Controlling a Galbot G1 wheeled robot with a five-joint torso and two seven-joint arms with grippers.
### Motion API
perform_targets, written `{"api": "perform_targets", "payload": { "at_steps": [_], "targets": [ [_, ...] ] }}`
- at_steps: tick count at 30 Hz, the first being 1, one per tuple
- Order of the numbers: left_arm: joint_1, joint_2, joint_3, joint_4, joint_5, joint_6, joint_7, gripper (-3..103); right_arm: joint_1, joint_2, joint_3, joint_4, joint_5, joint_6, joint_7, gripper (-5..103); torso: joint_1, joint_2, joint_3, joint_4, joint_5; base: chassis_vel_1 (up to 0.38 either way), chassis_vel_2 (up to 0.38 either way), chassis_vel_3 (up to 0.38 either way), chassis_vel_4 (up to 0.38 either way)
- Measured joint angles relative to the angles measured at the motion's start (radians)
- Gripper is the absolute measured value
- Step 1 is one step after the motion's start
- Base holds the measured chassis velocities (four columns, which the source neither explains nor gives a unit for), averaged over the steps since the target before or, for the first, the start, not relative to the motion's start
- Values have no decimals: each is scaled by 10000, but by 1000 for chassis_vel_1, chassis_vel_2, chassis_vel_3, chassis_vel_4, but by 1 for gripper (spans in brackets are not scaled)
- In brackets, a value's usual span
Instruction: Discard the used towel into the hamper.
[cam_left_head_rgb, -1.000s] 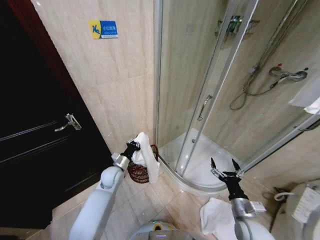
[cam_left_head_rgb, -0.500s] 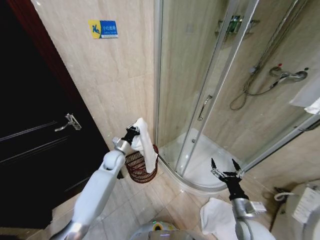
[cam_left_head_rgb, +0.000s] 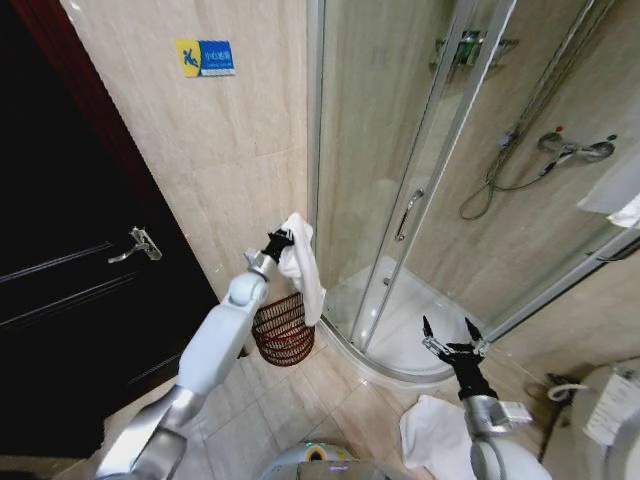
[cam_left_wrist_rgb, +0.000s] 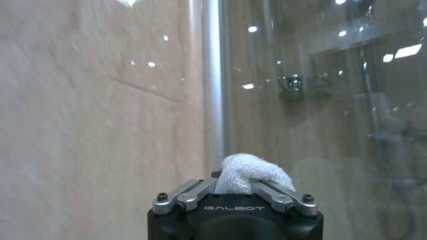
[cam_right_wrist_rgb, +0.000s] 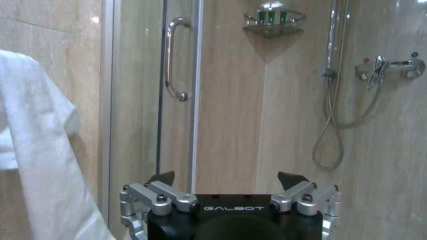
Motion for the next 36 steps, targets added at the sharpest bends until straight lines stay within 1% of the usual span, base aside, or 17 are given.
{"api": "perform_targets", "payload": {
  "at_steps": [1, 4, 5, 7, 9, 12, 15, 20, 23, 24, 27, 31, 34, 36],
  "targets": [
    [0, 0, 0, 0, 0, 0, 0, 2, 0, 0, 0, 0, 0, 0, 0, 100, 0, 0, 0, 0, 0, 0, 0, 0, 0],
    [88, 391, -484, -198, 382, 209, 100, 2, 4, -12, -8, -59, -13, 1, -12, 100, 0, 0, -1, 2, 0, 0, 0, 0, 0],
    [88, 391, -484, -198, 382, 209, 100, 2, 4, -12, -8, -59, -13, 1, -12, 100, 0, 0, -1, 2, 0, 0, 0, 0, 0],
    [281, 619, -767, -193, 635, 278, 282, 2, 1, -22, -41, -132, -63, 32, -38, 100, 0, 0, -1, 5, -3, 0, 0, 0, 0],
    [475, 689, -992, -42, 1019, 233, 493, 2, 23, -10, -80, -165, -122, 46, -50, 100, -1, 0, -1, 5, 0, 0, 0, 0, 0],
    [725, 685, -1076, 107, 1205, 167, 650, 2, 59, -1, -112, -180, -164, 44, -57, 100, -1, 0, -1, 3, -4, 0, 0, 0, 0],
    [1020, 557, -1004, 343, 1301, 69, 802, 2, 132, 0, -131, -193, -231, 14, -67, 100, -1, 0, -1, 2, -1, 0, 0, 0, 0],
    [1428, 268, -745, 694, 1386, -153, 855, 2, 185, 24, -142, -192, -265, -33, -74, 100, 0, 0, -1, 1, -1, 0, 0, 0, 0],
    [1849, -108, -616, 1073, 1478, -494, 837, 2, 174, 37, -143, -216, -262, -19, -82, 100, -1, 0, -1, 1, -2, 0, 0, 0, 0],
    [1849, -108, -616, 1073, 1478, -494, 837, 2, 174, 37, -143, -216, -262, -19, -82, 100, -1, 0, -1, 1, -2, 0, 0, 0, 0],
    [2121, -410, -635, 1314, 1536, -669, 796, 2, 147, 16, -141, -350, -233, 81, -90, 100, -1, 0, -1, 0, -1, 0, 0, 0, 0],
    [2282, -573, -673, 1461, 1455, -755, 704, 2, 133, 7, -145, -385, -230, 115, -110, 100, -1, 0, -1, 1, 1, 0, 0, 0, 0],
    [2401, -891, -788, 1944, 1419, -1103, 643, 2, 129, 3, -154, -354, -220, 119, -137, 100, -1, 0, -1, 1, 0, 0, 0, 0, 0],
    [2420, -984, -835, 2086, 1470, -1169, 650, 2, 123, -4, -153, -330, -214, 120, -143, 100, -1, 0, -1, 1, 0, 0, 0, 0, 0]
  ]
}}
